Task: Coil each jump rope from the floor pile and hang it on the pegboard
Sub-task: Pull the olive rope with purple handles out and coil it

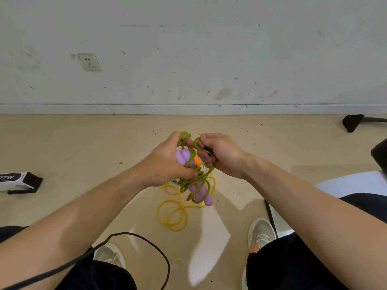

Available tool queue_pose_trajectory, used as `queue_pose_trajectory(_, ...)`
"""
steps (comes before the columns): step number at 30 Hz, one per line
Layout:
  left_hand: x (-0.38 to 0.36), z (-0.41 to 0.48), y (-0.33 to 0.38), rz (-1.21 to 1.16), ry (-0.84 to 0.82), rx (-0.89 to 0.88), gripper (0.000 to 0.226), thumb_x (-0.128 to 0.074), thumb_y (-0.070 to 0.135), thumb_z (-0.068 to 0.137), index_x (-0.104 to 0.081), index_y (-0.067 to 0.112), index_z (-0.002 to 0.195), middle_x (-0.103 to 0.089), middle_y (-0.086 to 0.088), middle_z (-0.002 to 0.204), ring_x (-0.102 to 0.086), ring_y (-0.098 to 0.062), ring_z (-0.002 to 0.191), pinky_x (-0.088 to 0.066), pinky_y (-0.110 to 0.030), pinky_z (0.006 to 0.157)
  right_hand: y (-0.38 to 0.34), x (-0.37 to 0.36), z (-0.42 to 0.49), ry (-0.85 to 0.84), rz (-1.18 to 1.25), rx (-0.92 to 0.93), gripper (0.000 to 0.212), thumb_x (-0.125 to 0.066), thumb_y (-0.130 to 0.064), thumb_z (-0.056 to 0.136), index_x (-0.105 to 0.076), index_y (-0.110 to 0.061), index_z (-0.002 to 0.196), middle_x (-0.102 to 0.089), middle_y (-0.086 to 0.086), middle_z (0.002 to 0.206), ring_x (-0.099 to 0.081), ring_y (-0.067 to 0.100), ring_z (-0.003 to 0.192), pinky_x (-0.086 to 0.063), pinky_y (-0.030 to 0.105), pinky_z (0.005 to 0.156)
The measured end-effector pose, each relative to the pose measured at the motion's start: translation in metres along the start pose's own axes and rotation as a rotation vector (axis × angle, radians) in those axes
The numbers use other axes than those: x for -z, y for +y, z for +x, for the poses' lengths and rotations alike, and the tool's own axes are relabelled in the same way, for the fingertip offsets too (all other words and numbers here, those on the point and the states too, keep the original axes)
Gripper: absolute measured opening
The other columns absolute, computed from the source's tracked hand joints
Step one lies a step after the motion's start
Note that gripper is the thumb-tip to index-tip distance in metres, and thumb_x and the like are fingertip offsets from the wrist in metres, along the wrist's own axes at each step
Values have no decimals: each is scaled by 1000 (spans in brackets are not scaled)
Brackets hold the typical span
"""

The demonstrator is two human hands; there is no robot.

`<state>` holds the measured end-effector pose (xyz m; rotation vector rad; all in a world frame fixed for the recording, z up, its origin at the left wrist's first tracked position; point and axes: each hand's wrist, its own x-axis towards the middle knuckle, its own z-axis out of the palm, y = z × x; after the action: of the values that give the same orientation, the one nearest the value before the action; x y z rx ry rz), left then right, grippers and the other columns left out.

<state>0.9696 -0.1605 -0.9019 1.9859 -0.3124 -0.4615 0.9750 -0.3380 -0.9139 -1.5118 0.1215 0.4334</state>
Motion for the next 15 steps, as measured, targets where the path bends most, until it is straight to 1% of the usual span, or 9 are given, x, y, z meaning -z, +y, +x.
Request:
queue_pose_trajectory(2, -1, 0, 2, -6, -2, -8, 55, -85, 0, 69, -54, 20, 110, -70, 8, 98, -71, -20, 83, -57, -36, 72, -1, -3, -2, 21, -77, 11, 37, -34, -12, 104, -37, -16, 68, -37, 2, 56, -22, 14, 48, -19, 30, 52)
queue_pose_trajectory(3, -1, 0, 1, -4, -6, -9, 54, -84, -1, 69, -54, 20, 110, -70, 9, 96, -70, -19, 81, -56, -34, 71, -1, -4, -2, 35, -126, 16, 37, -34, -12, 104, -37, -17, 68, -37, 3, 57, -24, 14, 49, -21, 29, 52)
queue_pose_trajectory(5, -2, 1, -1, -16, -8, -3, 54, -83, -3, 70, -54, 18, 110, -70, 3, 97, -70, -21, 80, -56, -33, 70, -1, -8, -3, 63, -213, 36, 35, -34, -13, 104, -40, -16, 69, -38, 2, 57, -29, 14, 49, -24, 28, 50)
queue_pose_trajectory(7, -5, 1, -2, -16, -5, 0, 52, -82, -4, 70, -55, 17, 109, -70, 0, 92, -65, -14, 73, -55, -29, 67, 1, -12, -4, 83, -274, 59, 34, -34, -14, 104, -45, -17, 73, -39, 0, 57, -34, 9, 44, -27, 25, 47)
queue_pose_trajectory(9, -10, 1, -3, -8, -1, 5, 51, -82, -4, 69, -55, 17, 108, -68, 4, 85, -60, -8, 68, -53, -25, 64, 4, -16, -5, 124, -332, 81, 34, -35, -16, 105, -47, -18, 74, -41, -2, 57, -37, 5, 40, -30, 21, 45)
queue_pose_trajectory(10, -11, 2, -3, -3, 7, 5, 51, -82, -3, 69, -56, 18, 107, -66, 7, 83, -59, -7, 67, -52, -24, 63, 7, -19, -4, 162, -370, 102, 35, -35, -17, 105, -48, -19, 73, -44, -3, 58, -40, 5, 42, -34, 21, 48)
queue_pose_trajectory(11, -11, 3, -4, 6, 13, 3, 51, -83, -1, 68, -56, 19, 106, -65, 8, 83, -57, -7, 68, -52, -25, 64, 9, -21, -4, 203, -410, 118, 35, -36, -20, 105, -49, -20, 73, -48, -3, 61, -44, 7, 48, -39, 25, 54)
queue_pose_trajectory(13, -11, 6, -5, 5, 13, 13, 51, -84, 2, 66, -56, 21, 105, -67, 2, 87, -57, -9, 70, -54, -33, 67, 9, -24, -4, 270, -483, 113, 35, -35, -25, 105, -49, -20, 74, -53, -2, 71, -49, 15, 64, -43, 33, 65)
queue_pose_trajectory(15, -13, 7, -5, -15, 11, 20, 54, -85, 4, 63, -57, 22, 106, -69, -3, 94, -59, -10, 73, -57, -43, 72, 8, -27, -7, 312, -543, 85, 36, -35, -32, 106, -46, -19, 75, -53, -3, 76, -48, 13, 67, -38, 28, 60)
